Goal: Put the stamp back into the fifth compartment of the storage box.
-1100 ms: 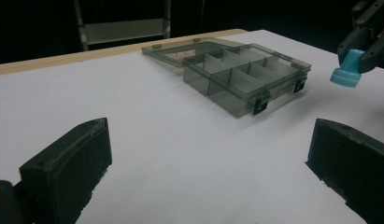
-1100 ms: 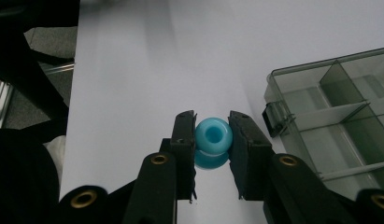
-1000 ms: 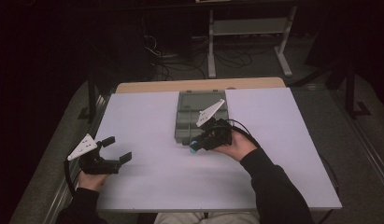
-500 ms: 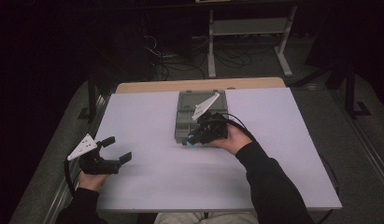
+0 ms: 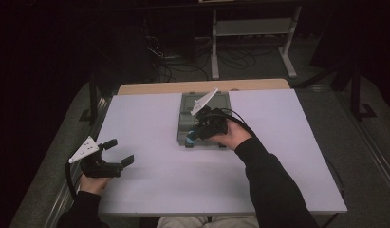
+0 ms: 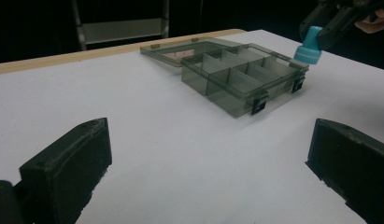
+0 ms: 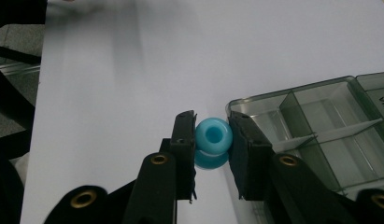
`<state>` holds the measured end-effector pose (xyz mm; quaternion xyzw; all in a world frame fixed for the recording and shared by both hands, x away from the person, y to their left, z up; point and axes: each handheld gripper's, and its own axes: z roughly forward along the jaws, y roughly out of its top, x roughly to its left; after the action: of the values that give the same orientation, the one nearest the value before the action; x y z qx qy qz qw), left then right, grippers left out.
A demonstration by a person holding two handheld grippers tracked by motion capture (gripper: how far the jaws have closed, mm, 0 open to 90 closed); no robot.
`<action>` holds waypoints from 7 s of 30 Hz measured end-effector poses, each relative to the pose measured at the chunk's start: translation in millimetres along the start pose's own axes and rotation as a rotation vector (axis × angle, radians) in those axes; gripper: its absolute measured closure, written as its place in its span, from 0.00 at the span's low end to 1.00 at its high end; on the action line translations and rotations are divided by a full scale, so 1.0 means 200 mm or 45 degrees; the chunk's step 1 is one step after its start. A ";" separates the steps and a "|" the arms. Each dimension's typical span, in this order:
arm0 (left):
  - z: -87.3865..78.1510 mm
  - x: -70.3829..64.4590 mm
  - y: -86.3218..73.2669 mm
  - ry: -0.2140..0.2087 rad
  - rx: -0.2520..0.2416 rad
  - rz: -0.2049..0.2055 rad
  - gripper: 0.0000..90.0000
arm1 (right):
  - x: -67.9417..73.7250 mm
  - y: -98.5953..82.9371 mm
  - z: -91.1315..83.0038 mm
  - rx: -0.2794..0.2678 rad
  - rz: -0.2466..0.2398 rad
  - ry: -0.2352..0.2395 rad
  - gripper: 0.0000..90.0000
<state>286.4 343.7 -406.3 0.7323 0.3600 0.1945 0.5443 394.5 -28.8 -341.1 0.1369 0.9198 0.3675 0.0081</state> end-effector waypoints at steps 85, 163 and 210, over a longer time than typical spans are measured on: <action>0.01 0.01 0.00 -0.010 0.015 0.008 0.00 | -0.25 0.03 0.29 0.097 0.161 -0.092 0.35; 0.03 0.00 -0.01 -0.008 0.040 0.016 0.00 | -0.19 -0.45 -0.26 -0.314 0.316 -0.312 0.00; 0.03 0.00 -0.01 0.001 0.029 0.022 0.00 | -0.03 -0.82 -0.41 -0.543 0.432 -0.370 0.00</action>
<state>289.5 340.4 -409.1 0.7414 0.3562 0.1954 0.5341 351.0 -199.5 -392.0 0.3348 0.7753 0.5248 0.1067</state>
